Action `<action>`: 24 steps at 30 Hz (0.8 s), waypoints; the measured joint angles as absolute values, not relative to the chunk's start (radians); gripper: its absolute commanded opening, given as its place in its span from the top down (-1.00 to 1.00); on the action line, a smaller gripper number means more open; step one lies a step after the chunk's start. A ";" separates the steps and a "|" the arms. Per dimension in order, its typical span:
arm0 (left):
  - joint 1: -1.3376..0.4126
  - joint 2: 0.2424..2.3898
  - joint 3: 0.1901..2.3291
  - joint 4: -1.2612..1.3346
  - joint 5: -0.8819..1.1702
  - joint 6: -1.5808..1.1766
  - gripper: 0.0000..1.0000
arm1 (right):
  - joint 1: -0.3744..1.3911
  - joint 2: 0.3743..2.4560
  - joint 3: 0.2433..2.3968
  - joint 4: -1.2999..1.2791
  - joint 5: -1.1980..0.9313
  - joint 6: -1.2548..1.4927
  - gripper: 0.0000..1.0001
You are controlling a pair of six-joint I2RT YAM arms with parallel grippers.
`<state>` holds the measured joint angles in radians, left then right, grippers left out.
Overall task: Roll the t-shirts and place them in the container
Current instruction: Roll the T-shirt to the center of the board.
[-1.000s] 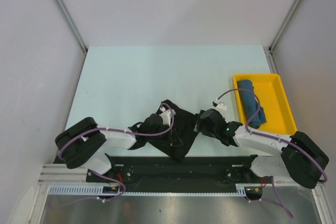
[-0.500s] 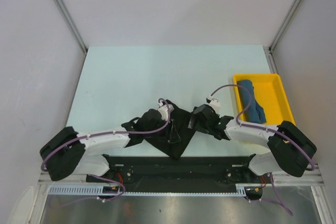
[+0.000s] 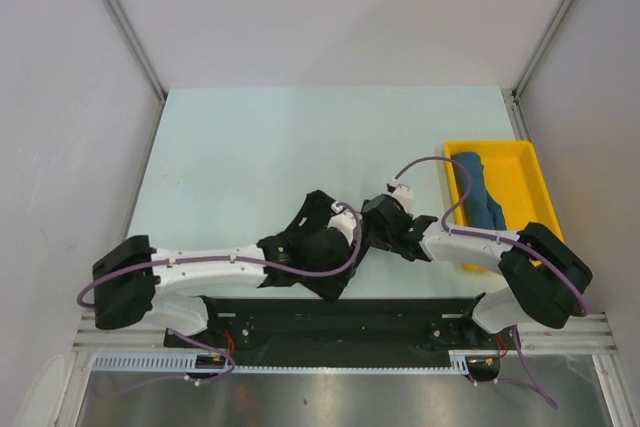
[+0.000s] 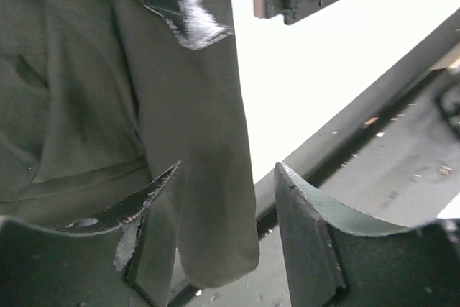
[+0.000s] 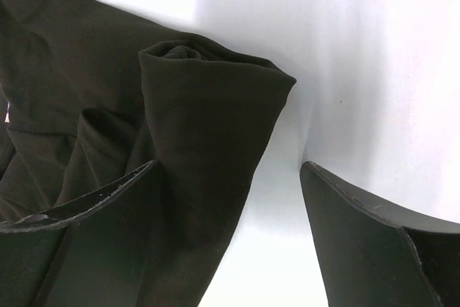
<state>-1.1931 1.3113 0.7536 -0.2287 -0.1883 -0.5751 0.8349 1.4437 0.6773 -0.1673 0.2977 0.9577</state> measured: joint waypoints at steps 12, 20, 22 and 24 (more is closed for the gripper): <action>-1.318 1.550 0.892 -0.341 -0.451 -0.544 0.23 | 0.821 1.446 0.681 -0.165 0.280 0.956 -0.69; -1.311 1.565 0.857 -0.274 -0.467 -0.510 1.00 | 0.821 1.433 0.681 -0.187 0.283 0.957 -0.75; -1.289 1.525 0.805 -0.204 -0.409 -0.505 1.00 | 0.814 1.405 0.680 -0.216 0.288 0.956 -0.76; -1.258 1.493 0.753 -0.122 -0.334 -0.508 1.00 | 0.804 1.352 0.673 -0.241 0.298 0.953 -0.77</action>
